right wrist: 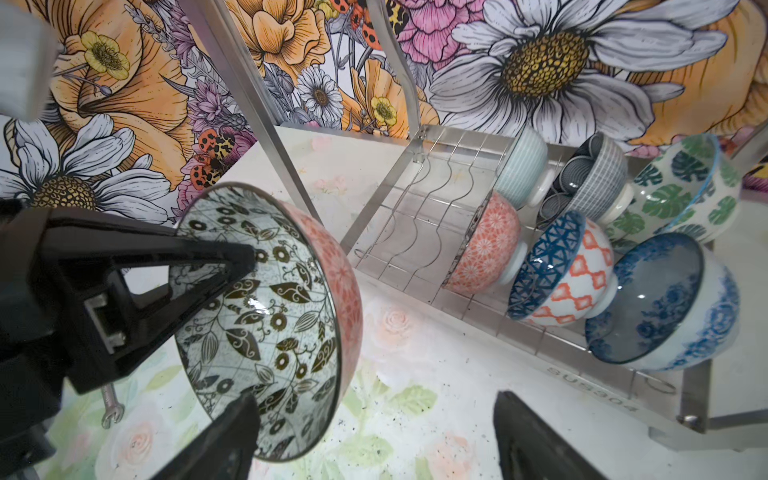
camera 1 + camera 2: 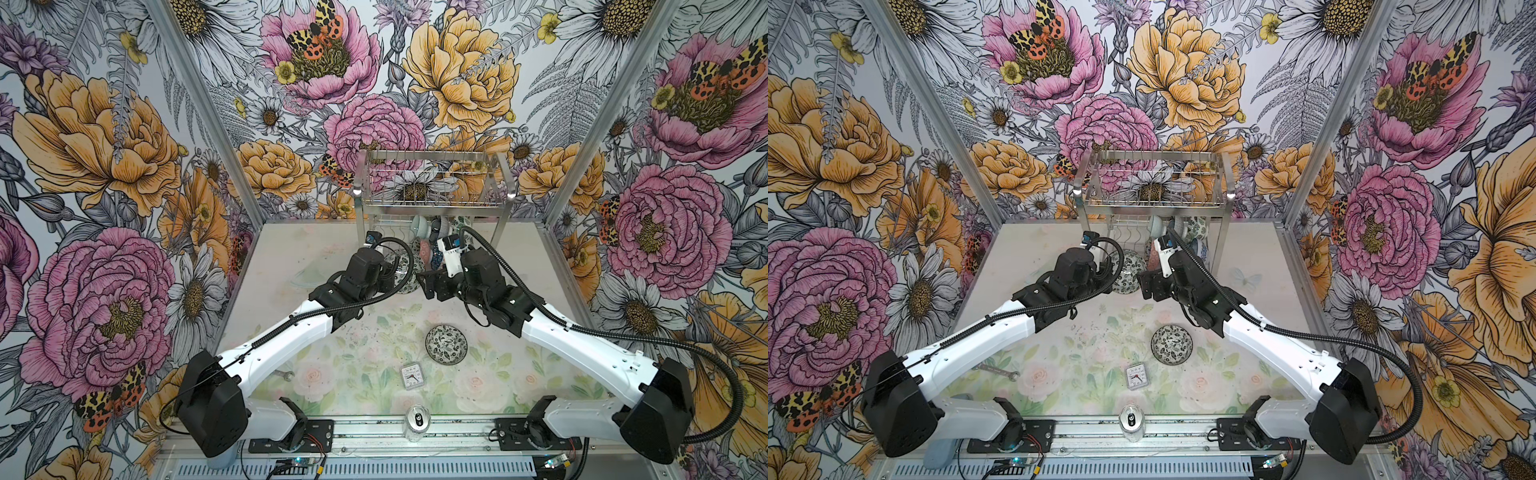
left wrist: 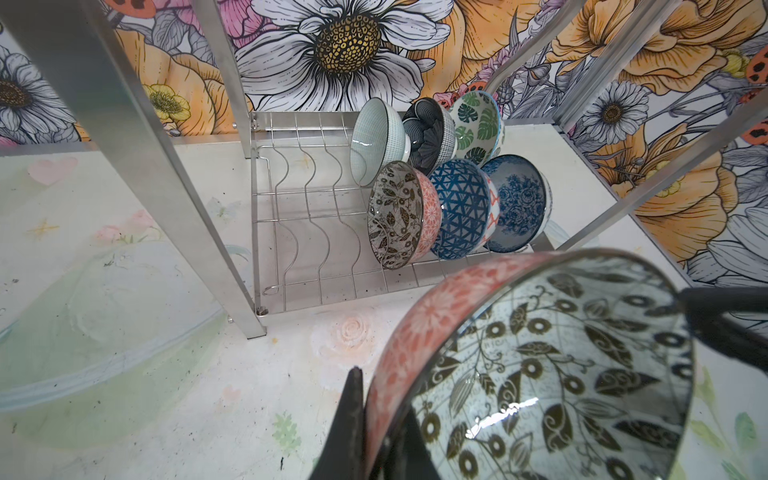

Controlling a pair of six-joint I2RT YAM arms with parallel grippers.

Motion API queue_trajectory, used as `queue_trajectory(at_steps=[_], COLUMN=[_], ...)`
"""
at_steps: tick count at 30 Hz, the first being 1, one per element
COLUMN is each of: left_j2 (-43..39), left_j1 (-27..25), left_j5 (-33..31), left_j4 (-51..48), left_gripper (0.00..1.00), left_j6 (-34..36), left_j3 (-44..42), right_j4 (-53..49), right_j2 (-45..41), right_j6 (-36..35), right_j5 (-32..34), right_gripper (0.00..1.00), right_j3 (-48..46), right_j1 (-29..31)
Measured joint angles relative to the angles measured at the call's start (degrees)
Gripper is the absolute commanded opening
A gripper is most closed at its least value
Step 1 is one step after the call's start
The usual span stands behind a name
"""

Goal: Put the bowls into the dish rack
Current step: 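Lift the leaf-patterned bowl with the left gripper toward the right gripper, then grasp the bowl with the right gripper while the left holds it, then carry the bowl to the rack with the right gripper while the left withdraws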

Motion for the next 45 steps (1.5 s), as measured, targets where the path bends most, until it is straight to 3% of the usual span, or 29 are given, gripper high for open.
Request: queue_trajectory(at_steps=[9, 16, 25, 31, 34, 37, 38, 45], left_j2=[0.7, 1.4, 1.7, 2.0, 2.0, 1.8, 1.2, -5.5], left_j1=[-1.5, -2.0, -2.5, -2.5, -2.5, -2.2, -1.7, 7.5], left_j5=[0.0, 0.0, -1.8, -1.9, -1.4, 0.0, 0.8, 6.6], left_j4=[1.6, 1.9, 1.6, 1.5, 0.1, -2.3, -3.4, -13.5], left_gripper=[0.00, 0.00, 0.00, 0.00, 0.55, 0.95, 0.99, 0.99], left_j6=[0.2, 0.2, 0.5, 0.6, 1.4, 3.1, 3.8, 10.0], left_j3=[1.7, 1.9, 1.9, 1.9, 3.0, 6.8, 8.2, 13.0], right_j4=[2.4, 5.3, 8.7, 8.9, 8.9, 8.3, 8.2, 6.6], right_j2=[3.3, 4.3, 6.3, 6.8, 6.8, 6.8, 6.8, 10.0], right_j6=[4.0, 5.8, 9.8, 10.2, 9.7, 8.0, 7.3, 1.2], right_j5=[0.2, 0.9, 3.5, 3.7, 3.5, 3.3, 3.4, 7.7], right_gripper=[0.64, 0.27, 0.00, 0.00, 0.00, 0.00, 0.00, 0.00], right_j3=[0.1, 0.2, 0.8, 0.8, 0.8, 0.8, 0.8, 3.5], right_j1=[0.6, 0.6, 0.3, 0.4, 0.4, 0.6, 0.6, 1.1])
